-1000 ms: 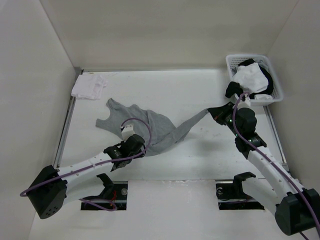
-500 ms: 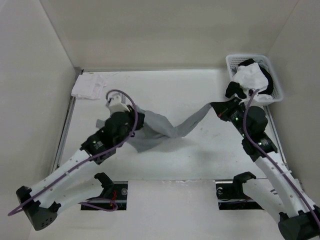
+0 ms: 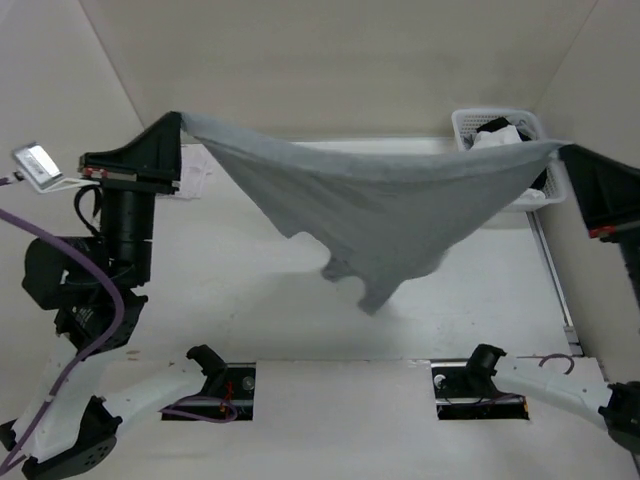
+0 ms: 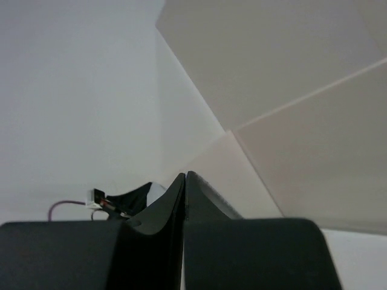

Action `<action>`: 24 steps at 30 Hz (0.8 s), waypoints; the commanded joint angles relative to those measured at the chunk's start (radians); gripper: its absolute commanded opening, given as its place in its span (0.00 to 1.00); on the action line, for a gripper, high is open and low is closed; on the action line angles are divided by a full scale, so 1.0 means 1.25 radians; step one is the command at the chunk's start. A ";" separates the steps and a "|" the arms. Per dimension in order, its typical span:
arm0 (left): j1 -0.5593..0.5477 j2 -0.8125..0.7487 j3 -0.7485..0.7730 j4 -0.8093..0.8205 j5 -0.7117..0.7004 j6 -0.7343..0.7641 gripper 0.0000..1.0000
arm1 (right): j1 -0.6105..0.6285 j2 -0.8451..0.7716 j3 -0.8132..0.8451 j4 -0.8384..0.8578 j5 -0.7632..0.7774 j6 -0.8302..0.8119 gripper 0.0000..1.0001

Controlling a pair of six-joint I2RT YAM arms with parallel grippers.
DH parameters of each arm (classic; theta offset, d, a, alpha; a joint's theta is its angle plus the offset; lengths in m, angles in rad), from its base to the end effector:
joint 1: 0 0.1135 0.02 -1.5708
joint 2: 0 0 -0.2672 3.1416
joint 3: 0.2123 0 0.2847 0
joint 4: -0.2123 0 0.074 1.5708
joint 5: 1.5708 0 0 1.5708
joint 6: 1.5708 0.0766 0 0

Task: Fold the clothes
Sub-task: Flatten the tank top out

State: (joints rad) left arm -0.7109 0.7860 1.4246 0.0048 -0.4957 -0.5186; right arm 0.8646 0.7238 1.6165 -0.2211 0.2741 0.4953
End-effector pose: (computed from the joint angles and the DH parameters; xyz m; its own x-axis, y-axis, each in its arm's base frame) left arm 0.1238 -0.0585 0.6014 0.2533 -0.7935 -0.5534 0.4734 0.6006 -0.6444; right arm 0.0569 0.0347 0.6367 0.0725 0.7901 -0.6087 -0.7153 0.4665 0.5203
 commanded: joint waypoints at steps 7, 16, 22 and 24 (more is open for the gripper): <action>0.062 0.127 0.044 0.056 -0.034 0.127 0.01 | 0.027 0.258 0.179 -0.032 0.155 -0.215 0.00; 0.451 0.331 -0.114 0.071 0.223 -0.192 0.01 | -0.388 0.548 0.204 -0.028 -0.264 0.023 0.00; 0.498 0.532 0.147 0.052 0.269 -0.185 0.01 | -0.446 0.834 0.574 -0.146 -0.293 0.033 0.00; 0.507 0.572 0.238 0.026 0.290 -0.185 0.01 | -0.457 0.902 0.719 -0.198 -0.298 0.038 0.00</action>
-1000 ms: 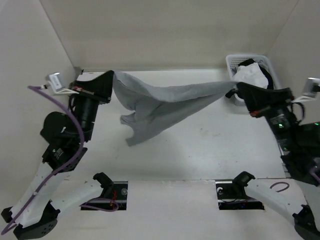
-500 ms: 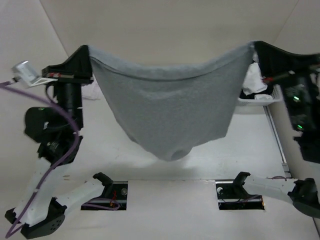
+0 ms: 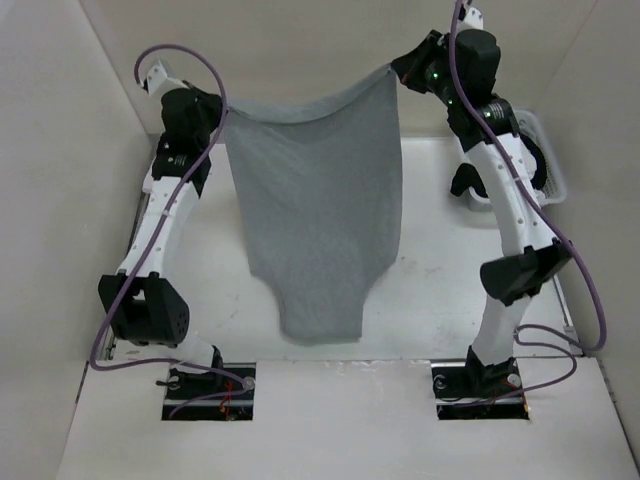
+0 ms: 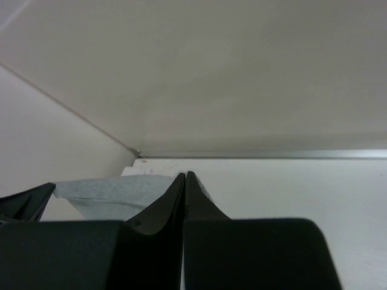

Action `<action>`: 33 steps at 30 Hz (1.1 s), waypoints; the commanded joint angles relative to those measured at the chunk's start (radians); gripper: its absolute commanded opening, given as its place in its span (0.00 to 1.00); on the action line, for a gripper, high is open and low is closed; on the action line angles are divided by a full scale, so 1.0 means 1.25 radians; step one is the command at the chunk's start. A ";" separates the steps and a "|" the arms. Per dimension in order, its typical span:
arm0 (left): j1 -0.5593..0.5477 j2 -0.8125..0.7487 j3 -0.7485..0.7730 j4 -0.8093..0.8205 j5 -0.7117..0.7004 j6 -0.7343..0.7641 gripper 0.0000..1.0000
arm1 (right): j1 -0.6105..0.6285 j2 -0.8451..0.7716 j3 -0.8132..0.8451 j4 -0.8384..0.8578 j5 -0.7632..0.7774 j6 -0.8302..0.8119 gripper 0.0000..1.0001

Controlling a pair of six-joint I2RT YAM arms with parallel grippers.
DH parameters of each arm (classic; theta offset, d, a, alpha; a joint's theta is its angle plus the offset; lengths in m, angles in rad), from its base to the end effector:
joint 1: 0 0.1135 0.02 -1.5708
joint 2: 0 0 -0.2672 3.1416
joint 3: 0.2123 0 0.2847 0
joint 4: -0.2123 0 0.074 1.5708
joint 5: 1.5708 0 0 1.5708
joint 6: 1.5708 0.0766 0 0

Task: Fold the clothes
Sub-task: Flatten the tank top out

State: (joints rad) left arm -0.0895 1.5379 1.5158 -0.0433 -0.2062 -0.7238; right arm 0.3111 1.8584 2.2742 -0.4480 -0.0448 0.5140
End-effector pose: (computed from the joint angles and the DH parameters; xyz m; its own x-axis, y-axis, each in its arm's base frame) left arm 0.4391 -0.0237 0.4246 0.0280 -0.6533 -0.7566 -0.1300 0.7480 -0.6508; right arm 0.4527 0.1492 0.5322 -0.1980 0.4523 -0.8696 -0.2883 0.8211 0.4927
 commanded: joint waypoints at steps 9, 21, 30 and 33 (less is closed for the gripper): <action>0.024 -0.074 0.214 0.065 0.084 -0.004 0.01 | -0.025 -0.052 0.277 -0.029 -0.068 0.031 0.00; -0.065 -0.408 -0.344 0.146 0.040 -0.009 0.01 | 0.056 -0.649 -0.779 0.245 0.064 0.035 0.00; -0.125 -0.840 -0.769 -0.153 -0.009 -0.063 0.01 | 0.295 -1.026 -1.323 0.183 0.184 0.192 0.00; -0.128 -0.964 -0.798 -0.345 -0.014 -0.083 0.01 | 0.402 -1.118 -1.418 0.108 0.215 0.274 0.00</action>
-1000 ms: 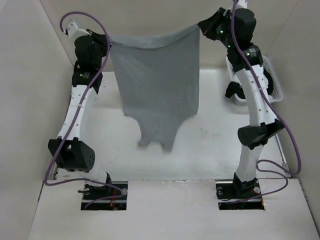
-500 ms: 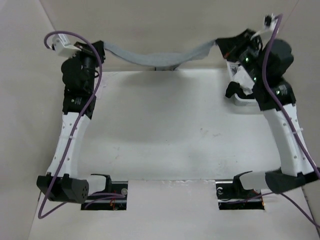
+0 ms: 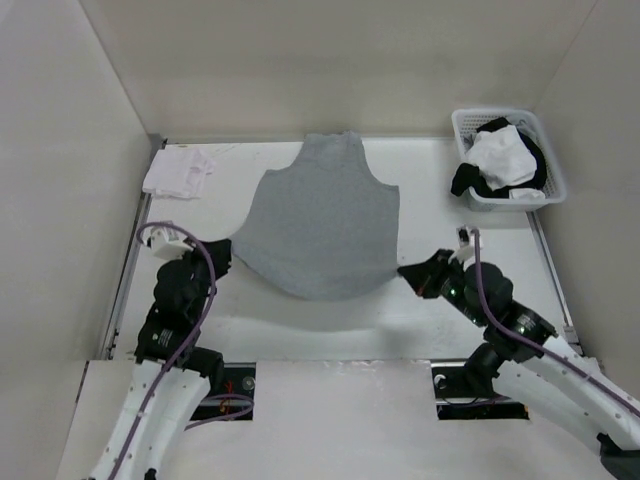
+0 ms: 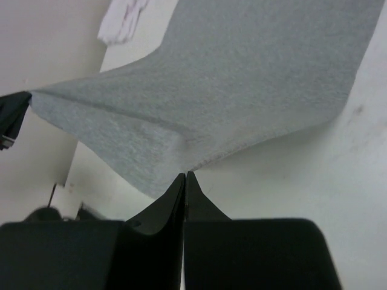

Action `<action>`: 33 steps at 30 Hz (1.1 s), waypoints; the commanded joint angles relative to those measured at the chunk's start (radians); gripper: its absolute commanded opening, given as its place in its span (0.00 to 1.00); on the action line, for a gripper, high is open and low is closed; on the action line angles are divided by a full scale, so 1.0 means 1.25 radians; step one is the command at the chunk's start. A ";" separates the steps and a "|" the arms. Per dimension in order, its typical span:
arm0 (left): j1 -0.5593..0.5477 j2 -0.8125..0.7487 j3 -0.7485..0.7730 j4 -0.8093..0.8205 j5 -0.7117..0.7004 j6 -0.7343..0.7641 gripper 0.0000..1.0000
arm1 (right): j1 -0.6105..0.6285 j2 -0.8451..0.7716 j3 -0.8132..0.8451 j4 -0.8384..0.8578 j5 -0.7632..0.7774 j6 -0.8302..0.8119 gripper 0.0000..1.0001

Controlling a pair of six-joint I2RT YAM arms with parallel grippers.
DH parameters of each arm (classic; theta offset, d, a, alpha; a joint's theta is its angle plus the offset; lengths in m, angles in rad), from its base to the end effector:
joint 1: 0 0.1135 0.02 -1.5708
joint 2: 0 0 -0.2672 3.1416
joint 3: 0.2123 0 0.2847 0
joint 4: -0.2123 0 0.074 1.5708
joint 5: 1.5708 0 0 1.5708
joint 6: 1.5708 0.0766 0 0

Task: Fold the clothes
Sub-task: Flatten the tank top out, then fold the tank top

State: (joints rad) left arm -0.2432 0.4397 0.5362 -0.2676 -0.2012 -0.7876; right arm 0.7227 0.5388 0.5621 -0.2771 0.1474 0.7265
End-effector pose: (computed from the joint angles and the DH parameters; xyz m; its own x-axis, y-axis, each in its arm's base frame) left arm 0.1942 -0.0324 0.2884 -0.1484 -0.6786 -0.7194 -0.0855 0.7335 -0.6743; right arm 0.1668 0.1321 0.2795 -0.5045 0.4311 -0.7480 -0.2842 0.7352 0.6154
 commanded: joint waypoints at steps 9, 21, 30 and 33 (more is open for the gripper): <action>-0.076 -0.220 0.064 -0.452 -0.076 -0.142 0.00 | 0.465 -0.154 -0.029 -0.267 0.276 0.329 0.00; -0.032 0.312 0.140 0.225 -0.151 -0.087 0.00 | -0.079 0.281 0.161 0.145 0.053 -0.044 0.00; 0.093 0.845 0.437 0.450 -0.120 -0.077 0.00 | -0.384 0.749 0.470 0.335 -0.185 -0.029 0.01; 0.113 0.988 0.550 0.466 -0.098 -0.063 0.01 | -0.422 0.919 0.631 0.319 -0.220 -0.022 0.01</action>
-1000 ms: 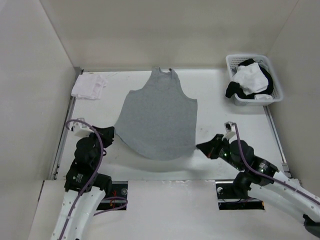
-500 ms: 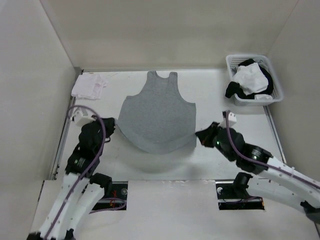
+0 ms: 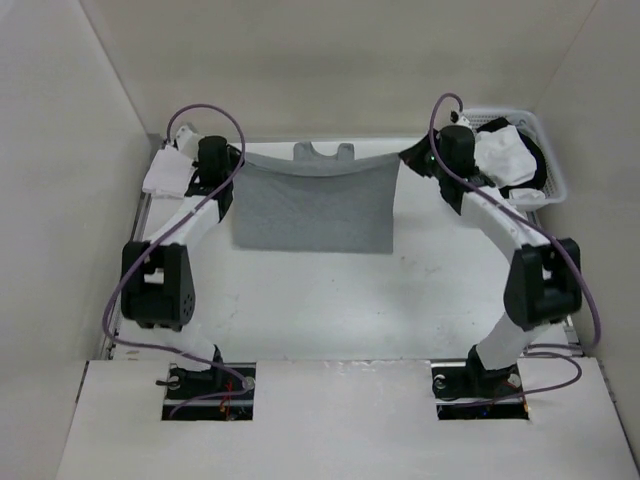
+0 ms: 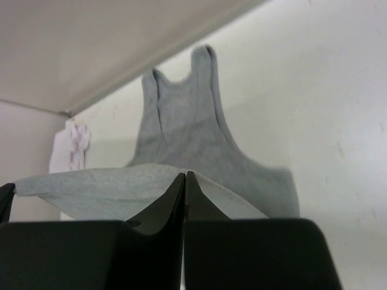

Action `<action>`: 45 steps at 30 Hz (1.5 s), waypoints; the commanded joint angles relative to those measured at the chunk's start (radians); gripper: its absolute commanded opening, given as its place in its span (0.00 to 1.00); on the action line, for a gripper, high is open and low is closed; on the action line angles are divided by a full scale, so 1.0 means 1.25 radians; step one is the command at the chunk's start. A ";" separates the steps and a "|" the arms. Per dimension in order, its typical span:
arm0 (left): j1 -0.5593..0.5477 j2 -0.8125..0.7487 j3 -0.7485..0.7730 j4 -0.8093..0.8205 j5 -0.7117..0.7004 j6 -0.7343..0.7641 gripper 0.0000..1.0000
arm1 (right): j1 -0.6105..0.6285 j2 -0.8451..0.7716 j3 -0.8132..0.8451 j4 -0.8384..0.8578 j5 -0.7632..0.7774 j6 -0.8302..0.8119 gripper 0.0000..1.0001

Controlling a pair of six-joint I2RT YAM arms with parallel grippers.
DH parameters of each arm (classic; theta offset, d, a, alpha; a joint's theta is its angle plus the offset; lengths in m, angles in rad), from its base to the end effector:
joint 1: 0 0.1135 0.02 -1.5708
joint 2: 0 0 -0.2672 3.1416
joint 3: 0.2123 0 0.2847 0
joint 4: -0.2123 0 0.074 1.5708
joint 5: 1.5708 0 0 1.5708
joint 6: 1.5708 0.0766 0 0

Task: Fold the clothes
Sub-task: Fold the tank top

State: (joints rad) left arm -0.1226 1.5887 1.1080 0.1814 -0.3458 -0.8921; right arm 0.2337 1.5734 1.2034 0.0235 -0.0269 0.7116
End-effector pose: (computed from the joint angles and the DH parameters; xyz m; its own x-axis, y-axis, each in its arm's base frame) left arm 0.4387 -0.0279 0.2621 -0.0231 -0.7350 -0.6777 -0.3573 0.6391 -0.6810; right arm 0.4310 0.1047 0.2849 -0.4174 0.5717 -0.7063 0.0218 0.7834 0.6212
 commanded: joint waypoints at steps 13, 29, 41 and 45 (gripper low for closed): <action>0.025 0.268 0.241 0.132 0.071 0.078 0.34 | -0.050 0.397 0.375 0.059 -0.064 0.064 0.53; 0.045 -0.160 -0.532 0.207 0.199 -0.072 0.42 | 0.047 -0.206 -0.453 0.210 0.055 0.041 0.16; 0.088 -0.008 -0.524 0.373 0.279 -0.138 0.37 | 0.047 -0.205 -0.557 0.238 0.035 0.057 0.46; 0.100 0.019 -0.513 0.376 0.275 -0.147 0.23 | 0.047 -0.157 -0.533 0.235 0.030 0.061 0.52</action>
State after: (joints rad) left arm -0.0124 1.5936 0.4412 0.6018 -0.0128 -1.0550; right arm 0.2951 1.3430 0.5064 0.2623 0.0151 0.7826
